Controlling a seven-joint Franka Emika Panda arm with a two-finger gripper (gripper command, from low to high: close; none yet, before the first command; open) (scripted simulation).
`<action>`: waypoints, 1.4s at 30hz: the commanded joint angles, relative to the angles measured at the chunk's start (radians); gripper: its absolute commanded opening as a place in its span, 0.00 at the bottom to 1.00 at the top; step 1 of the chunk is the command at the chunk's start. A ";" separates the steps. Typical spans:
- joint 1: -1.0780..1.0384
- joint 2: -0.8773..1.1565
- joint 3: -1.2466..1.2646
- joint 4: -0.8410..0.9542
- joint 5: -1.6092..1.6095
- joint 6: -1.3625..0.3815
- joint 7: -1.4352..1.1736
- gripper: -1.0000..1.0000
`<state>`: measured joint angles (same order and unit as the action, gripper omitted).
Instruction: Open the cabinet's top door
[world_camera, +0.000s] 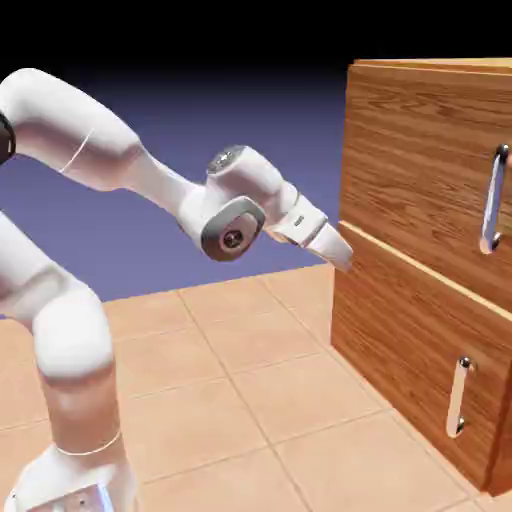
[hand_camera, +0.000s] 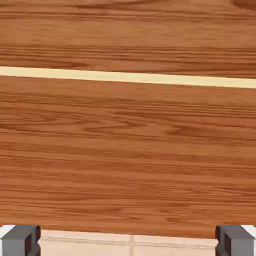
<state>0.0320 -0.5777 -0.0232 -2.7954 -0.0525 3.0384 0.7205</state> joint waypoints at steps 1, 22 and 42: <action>0.017 -0.006 -0.019 0.012 -0.044 0.001 -0.017 0.50; 0.365 -0.141 -0.423 0.266 -0.957 0.026 -0.375 0.50; 0.696 -0.269 -0.807 0.507 -1.827 0.049 -0.715 0.50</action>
<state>0.7280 -0.8465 -0.8299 -2.2881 -1.8790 3.0877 0.0055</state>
